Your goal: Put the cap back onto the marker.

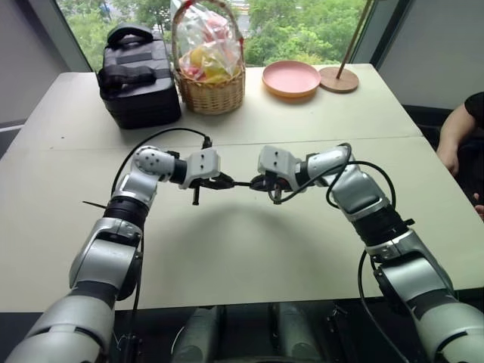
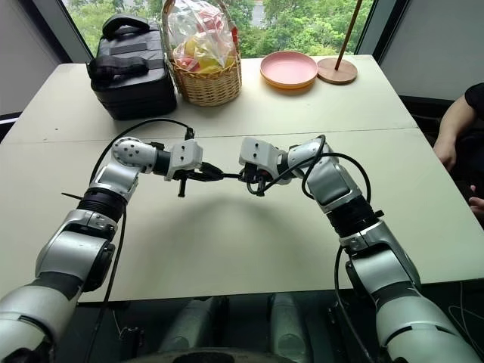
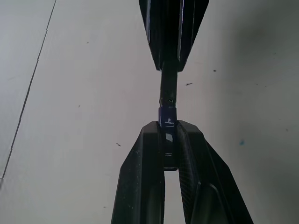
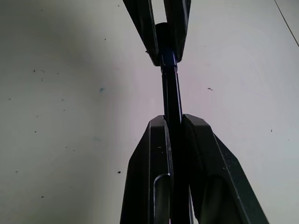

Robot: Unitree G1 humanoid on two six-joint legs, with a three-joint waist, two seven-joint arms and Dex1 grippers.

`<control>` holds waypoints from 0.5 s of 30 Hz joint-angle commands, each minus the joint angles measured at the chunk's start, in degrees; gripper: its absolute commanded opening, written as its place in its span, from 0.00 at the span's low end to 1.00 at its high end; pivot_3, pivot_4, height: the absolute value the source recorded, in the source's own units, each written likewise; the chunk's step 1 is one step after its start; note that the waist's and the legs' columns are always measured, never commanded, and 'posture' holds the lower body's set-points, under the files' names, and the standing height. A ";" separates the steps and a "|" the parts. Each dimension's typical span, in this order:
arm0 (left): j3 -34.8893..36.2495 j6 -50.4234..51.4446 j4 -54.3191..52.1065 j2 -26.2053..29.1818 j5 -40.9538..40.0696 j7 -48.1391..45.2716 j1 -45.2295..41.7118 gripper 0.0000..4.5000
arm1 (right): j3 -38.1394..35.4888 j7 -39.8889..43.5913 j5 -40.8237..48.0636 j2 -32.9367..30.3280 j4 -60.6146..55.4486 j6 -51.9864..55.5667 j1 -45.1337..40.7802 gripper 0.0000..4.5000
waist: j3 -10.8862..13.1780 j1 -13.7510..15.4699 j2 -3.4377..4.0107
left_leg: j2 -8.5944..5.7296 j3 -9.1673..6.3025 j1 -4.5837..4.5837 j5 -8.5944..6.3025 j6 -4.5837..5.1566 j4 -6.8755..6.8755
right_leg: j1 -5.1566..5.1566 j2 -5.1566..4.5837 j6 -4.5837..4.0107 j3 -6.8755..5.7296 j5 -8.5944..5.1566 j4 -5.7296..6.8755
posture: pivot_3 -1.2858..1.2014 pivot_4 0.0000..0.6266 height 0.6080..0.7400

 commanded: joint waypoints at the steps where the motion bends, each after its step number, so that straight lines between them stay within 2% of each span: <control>1: -4.51 -5.66 -2.14 -4.47 1.00 -0.29 -1.40 0.00 | -1.29 -0.37 3.40 3.72 -7.46 -1.21 -3.58 0.00 | 0.00 0.02 0.00 | 0.00 0.00 0.00 0.00 0.00 0.00 | 0.00 0.00 0.00 0.00 0.00 0.00 | 0.52 0.24 1.00; 5: -4.41 -5.32 -2.14 -3.56 2.37 -0.77 -1.28 0.00 | -1.00 -0.13 2.46 2.98 -7.06 -0.56 -3.83 0.00 | 0.00 0.01 0.00 | -0.01 0.01 0.00 0.00 0.00 0.00 | 0.00 0.00 0.00 0.00 0.00 0.00 | 0.52 0.24 1.00; 15: -5.92 3.49 -6.73 -3.47 3.62 -3.15 -0.62 0.00 | 0.37 -0.08 0.84 3.06 -5.08 2.07 -5.31 0.00 | 0.00 -0.06 0.00 | -0.02 0.01 0.00 0.00 0.00 0.00 | 0.00 0.00 0.00 0.00 0.00 0.03 | 0.52 0.24 1.00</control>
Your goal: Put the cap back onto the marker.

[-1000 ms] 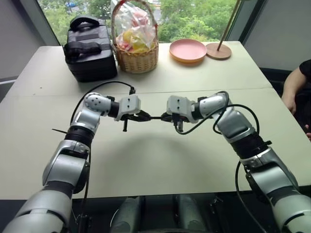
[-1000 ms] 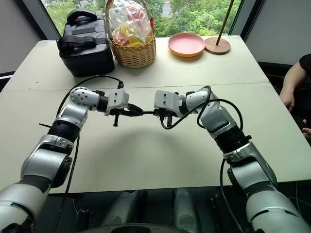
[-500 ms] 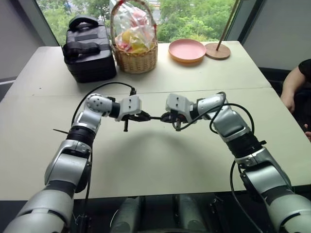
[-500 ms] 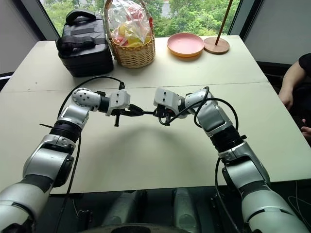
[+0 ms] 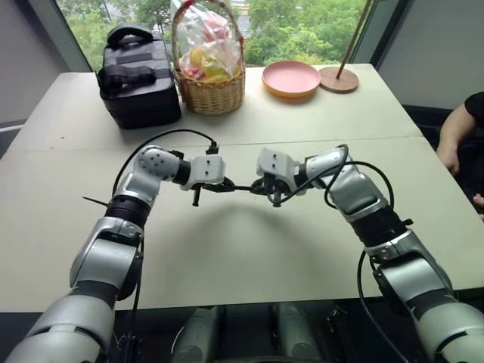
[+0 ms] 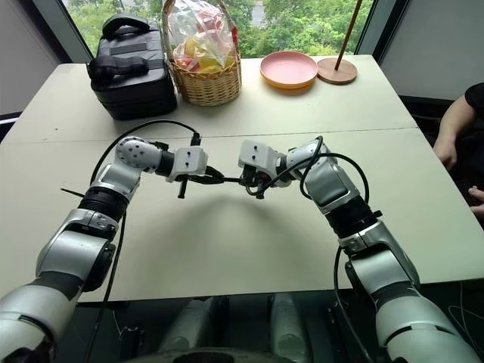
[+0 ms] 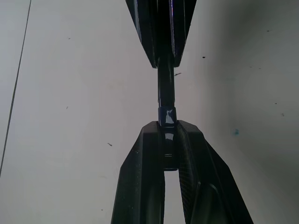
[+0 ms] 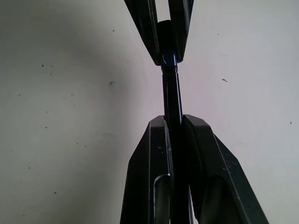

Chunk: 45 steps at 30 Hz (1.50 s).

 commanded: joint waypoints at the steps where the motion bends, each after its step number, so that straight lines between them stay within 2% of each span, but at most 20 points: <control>1: -4.26 2.79 -4.34 -4.17 -0.55 -1.48 -0.65 0.00 | -0.95 -1.45 1.38 3.29 -4.36 -0.50 -5.62 0.00 | 0.00 0.00 0.00 | 0.00 0.00 0.00 0.00 0.00 0.00 | 0.00 0.00 0.00 0.00 0.00 0.00 | 0.52 0.24 1.00; 9: -4.15 8.22 -7.07 -6.71 -1.45 0.90 -1.16 0.00 | -3.53 -4.67 3.20 6.85 -2.36 4.21 -7.72 0.00 | 0.00 -0.08 0.00 | 0.01 -0.01 0.01 0.00 0.00 0.01 | -0.01 0.01 0.00 0.00 0.00 0.04 | 0.52 0.24 1.00; 21: -5.28 0.41 -4.61 -2.11 3.77 1.47 -3.26 0.00 | -3.08 -2.95 2.53 4.62 -2.01 -0.24 -7.47 0.00 | 0.00 -0.04 0.00 | -0.01 0.00 0.01 0.01 -0.02 0.02 | -0.03 0.01 0.00 0.00 0.00 0.09 | 0.52 0.24 1.00; 26: -3.81 2.10 -4.37 -3.38 1.79 1.43 -3.71 0.00 | -3.63 -3.18 2.93 4.92 -1.18 -2.06 -7.78 0.00 | 0.00 -0.05 0.00 | -0.01 0.00 0.01 0.01 -0.02 0.02 | -0.03 0.01 0.00 0.00 0.00 0.10 | 0.52 0.24 1.00; 31: -0.15 9.82 -6.99 -7.47 -5.03 -0.31 -3.67 0.00 | -4.91 -3.85 4.05 6.36 -2.06 -2.85 -7.51 0.00 | 0.00 -0.10 0.00 | -0.01 0.00 0.00 0.01 -0.01 0.02 | -0.03 0.01 0.00 0.00 0.00 0.10 | 0.52 0.24 1.00; 38: -2.66 9.03 -7.05 -9.37 -2.53 0.27 -3.15 0.00 | -4.92 -3.84 4.02 8.00 -3.26 -2.05 -7.54 0.00 | 0.00 -0.11 0.00 | -0.01 0.01 0.01 0.01 -0.01 0.03 | -0.03 0.02 0.00 0.00 0.00 0.12 | 0.52 0.24 1.00; 45: -7.05 1.88 -5.21 -5.39 6.22 1.64 -4.37 0.00 | -1.15 -1.97 -0.80 4.47 -2.03 -3.30 -7.26 0.00 | 0.00 -0.04 0.00 | -0.04 0.08 0.01 0.01 -0.02 0.03 | -0.03 0.01 0.00 0.00 0.00 0.13 | 0.52 0.24 1.00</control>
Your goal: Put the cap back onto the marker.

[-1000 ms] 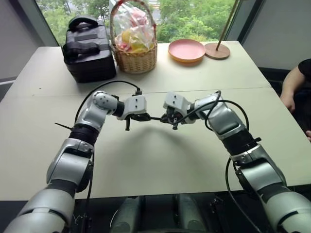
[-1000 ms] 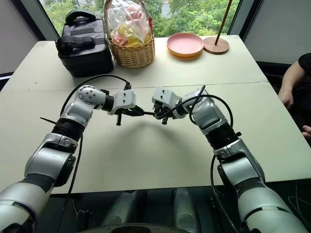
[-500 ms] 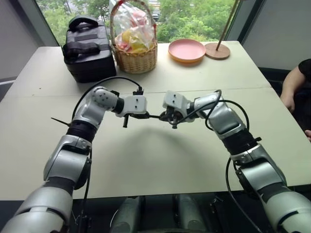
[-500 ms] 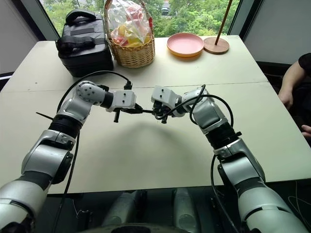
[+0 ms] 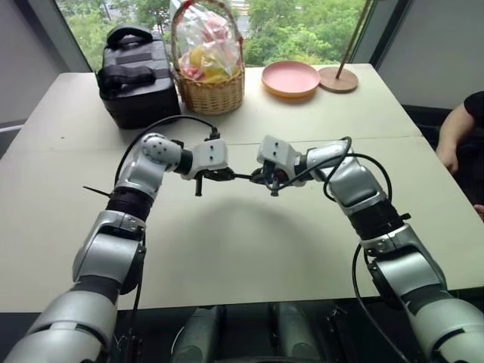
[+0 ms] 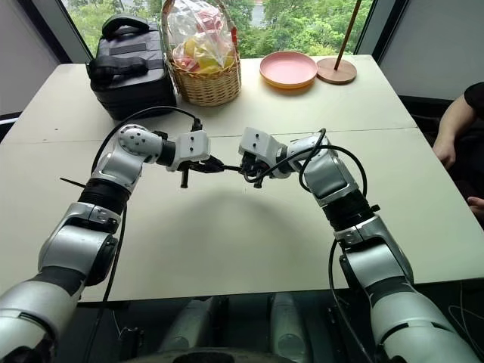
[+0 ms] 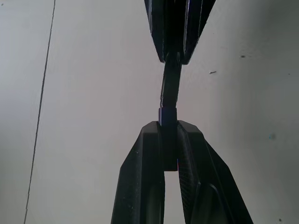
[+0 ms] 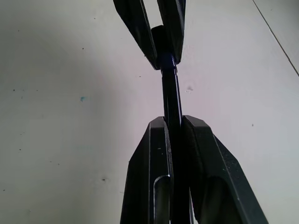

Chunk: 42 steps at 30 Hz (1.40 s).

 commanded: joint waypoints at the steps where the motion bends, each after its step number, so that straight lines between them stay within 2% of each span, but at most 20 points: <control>1: -6.38 -4.14 -3.26 -4.48 0.54 -1.41 -1.28 0.00 | 1.04 -0.17 0.77 2.51 -4.21 -4.21 -4.96 0.00 | 0.00 -0.01 0.00 | 0.00 0.02 0.00 0.00 0.00 0.00 | 0.00 0.00 0.00 0.00 0.00 0.00 | 0.52 0.24 1.00; 11: -6.48 -1.76 -7.50 -7.27 -2.19 -1.98 0.29 0.00 | 0.41 -1.75 1.63 6.67 -3.36 -4.88 -6.61 0.00 | 0.00 -0.09 0.00 | 0.03 -0.02 0.00 0.00 0.00 0.01 | -0.06 0.00 0.00 0.01 0.00 0.16 | 0.52 0.24 1.00; 20: -5.89 -2.14 -6.80 -6.88 -2.10 -1.72 0.12 0.00 | 1.15 -1.12 1.56 6.65 -6.55 -5.98 -5.69 0.00 | 0.00 -0.08 0.00 | 0.02 -0.03 0.01 0.01 -0.02 0.06 | -0.09 0.00 0.00 0.02 0.00 0.31 | 0.52 0.24 1.00; 31: -3.85 -5.34 0.51 -2.05 1.41 5.49 -3.94 0.00 | 0.09 0.12 -0.42 -0.44 -3.80 -7.98 -2.94 0.00 | 0.00 0.02 0.00 | 0.02 -0.02 0.01 0.02 -0.03 0.09 | -0.11 0.00 -0.01 0.02 -0.01 0.37 | 0.52 0.24 1.00; 36: -3.58 -5.66 2.76 1.04 2.63 8.40 -5.48 0.50 | -1.20 0.17 -2.84 -8.24 0.83 -10.79 -0.67 0.00 | 0.00 0.09 0.00 | 0.01 0.00 0.00 0.02 -0.03 0.10 | -0.11 0.00 0.00 0.02 -0.01 0.37 | 0.52 0.24 1.00; 40: -2.86 -6.44 3.62 2.59 2.06 12.16 -6.22 0.98 | -5.22 -2.44 -0.86 -10.86 3.74 -10.45 -1.65 0.00 | 0.00 0.05 0.00 | 0.01 0.05 0.01 0.02 -0.03 0.10 | -0.11 -0.01 0.00 0.03 -0.01 0.37 | 0.52 0.24 1.00; 42: -2.58 -6.88 3.77 3.07 1.65 13.99 -6.15 0.99 | -6.32 -2.90 -0.41 -11.61 3.90 -10.36 -1.49 0.00 | 0.00 -0.08 0.00 | 0.03 0.04 0.01 0.02 -0.03 0.09 | -0.13 -0.01 0.00 0.03 -0.01 0.37 | 0.52 0.24 1.00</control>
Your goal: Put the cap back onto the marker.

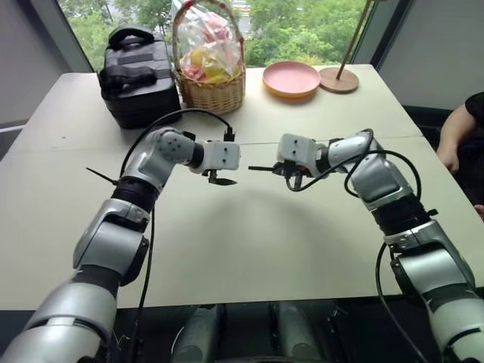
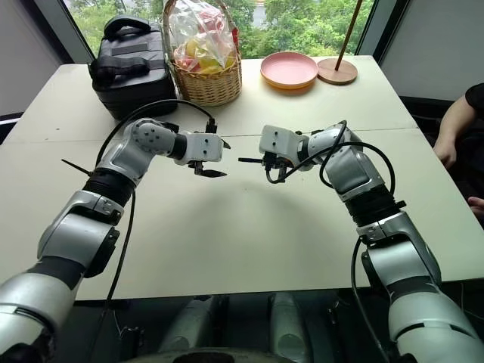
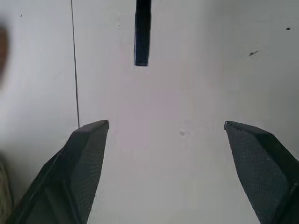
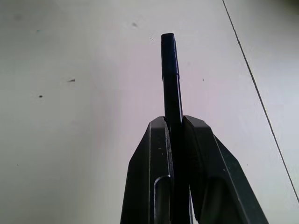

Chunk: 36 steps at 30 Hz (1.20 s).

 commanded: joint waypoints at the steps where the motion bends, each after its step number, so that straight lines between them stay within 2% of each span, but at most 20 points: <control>1: 2.97 -0.87 -0.53 0.17 -2.63 4.17 -1.72 0.99 | -3.29 -1.48 1.63 -0.72 -1.08 -0.19 -0.54 0.00 | 0.00 -0.09 0.00 | 0.00 0.00 0.00 0.00 0.00 0.00 | 0.00 0.00 0.00 0.01 0.00 0.00 | 0.52 0.24 1.00; 5: 9.08 3.83 -3.41 -1.15 -8.49 10.35 0.13 0.99 | -7.64 -5.19 3.59 -0.52 -3.76 4.41 1.90 0.00 | 0.00 0.06 0.00 | 0.04 -0.07 0.00 0.00 0.00 0.00 | 0.00 -0.01 0.00 0.02 0.00 0.00 | 0.52 0.24 1.00; 7: 13.67 13.62 -8.61 -2.76 -13.78 12.77 3.34 0.99 | -11.89 -8.30 6.99 1.53 -7.08 11.71 3.63 0.00 | 0.00 0.05 0.00 | 0.07 -0.15 -0.01 0.00 0.00 0.00 | 0.00 -0.03 0.00 0.05 0.00 0.01 | 0.52 0.24 1.00; 9: 15.05 21.05 -14.72 -2.86 -16.56 12.24 6.85 0.99 | -14.07 -10.26 8.92 2.62 -10.04 17.34 4.90 0.00 | 0.00 -0.11 0.00 | 0.07 -0.14 0.00 0.00 0.00 0.01 | 0.00 -0.03 0.00 0.11 0.00 0.04 | 0.52 0.24 1.00; 13: 14.59 37.99 -37.64 2.60 -23.74 4.68 21.76 0.99 | -19.71 -15.67 13.08 4.71 -20.30 32.67 11.62 0.00 | -0.03 -0.73 0.05 | 0.08 -0.09 0.07 0.00 0.01 -0.10 | -0.04 -0.01 -0.02 0.26 -0.01 0.08 | 0.52 0.24 1.00; 15: 15.05 41.64 -45.18 5.45 -27.94 0.95 26.30 0.99 | -21.22 -17.28 14.65 4.80 -23.82 37.14 13.93 0.00 | -0.03 -0.84 0.05 | 0.08 -0.10 0.01 0.00 0.00 -0.09 | -0.12 0.00 -0.03 0.28 -0.02 0.11 | 0.52 0.24 1.00; 17: 17.65 47.30 -51.55 11.21 -35.07 -5.71 31.45 0.99 | -23.42 -18.53 16.52 4.22 -27.26 42.01 16.41 0.00 | -0.02 -0.91 0.06 | 0.08 -0.10 0.00 0.00 0.00 -0.07 | -0.12 -0.01 -0.04 0.29 -0.01 0.11 | 0.52 0.24 1.00; 19: 18.62 49.72 -53.41 14.97 -37.97 -8.04 33.50 0.99 | -24.12 -19.59 17.66 3.43 -29.03 44.44 17.70 0.00 | -0.02 -0.85 0.07 | 0.10 -0.07 0.04 0.00 0.00 -0.06 | -0.10 -0.01 -0.08 0.31 -0.03 0.09 | 0.52 0.24 1.00; 22: 20.02 51.33 -50.60 16.91 -39.57 -7.20 32.45 0.99 | -23.64 -21.81 17.68 2.00 -30.11 45.74 19.97 0.00 | -0.03 -0.16 0.08 | 0.11 -0.06 0.27 0.00 -0.01 -0.06 | 0.14 -0.01 -0.25 0.30 -0.16 0.00 | 0.52 0.24 1.00; 28: 19.41 48.83 -44.77 15.63 -38.39 -3.65 29.55 0.99 | -23.35 -29.90 16.17 3.67 -27.34 46.03 21.38 0.00 | -0.04 0.37 0.07 | 0.15 0.02 0.44 0.00 -0.01 -0.08 | 0.41 -0.03 -0.32 0.29 -0.19 -0.30 | 0.52 0.24 1.00; 30: 19.20 47.07 -42.92 14.41 -38.06 -2.60 28.81 1.00 | -25.00 -35.56 15.17 7.31 -25.49 46.33 20.48 0.22 | -0.06 0.38 0.04 | 0.14 0.03 0.40 0.00 -0.01 -0.09 | 0.38 -0.03 -0.32 0.30 -0.17 -0.34 | 0.52 0.24 1.00; 31: 19.09 46.44 -42.04 13.84 -37.84 -1.94 28.47 1.00 | -25.62 -37.57 14.97 8.87 -25.08 46.36 20.22 0.30 | -0.06 0.37 0.04 | 0.15 0.02 0.40 0.00 -0.01 -0.12 | 0.38 -0.03 -0.33 0.30 -0.17 -0.35 | 0.52 0.24 1.00; 32: 18.83 45.49 -41.37 13.45 -37.44 -1.57 28.35 1.00 | -26.32 -39.27 14.99 10.42 -25.05 46.35 20.00 0.43 | -0.05 0.30 0.05 | 0.14 0.04 0.40 0.00 -0.01 -0.15 | 0.35 -0.03 -0.33 0.32 -0.17 -0.36 | 0.52 0.24 1.00; 36: 18.80 44.01 -40.59 12.89 -37.36 -0.84 28.70 1.00 | -25.40 -41.21 15.65 11.63 -26.71 47.48 19.92 0.87 | -0.05 0.24 0.05 | 0.15 0.08 0.39 0.00 -0.01 -0.20 | 0.29 -0.01 -0.18 0.35 -0.08 -0.36 | 0.52 0.24 1.00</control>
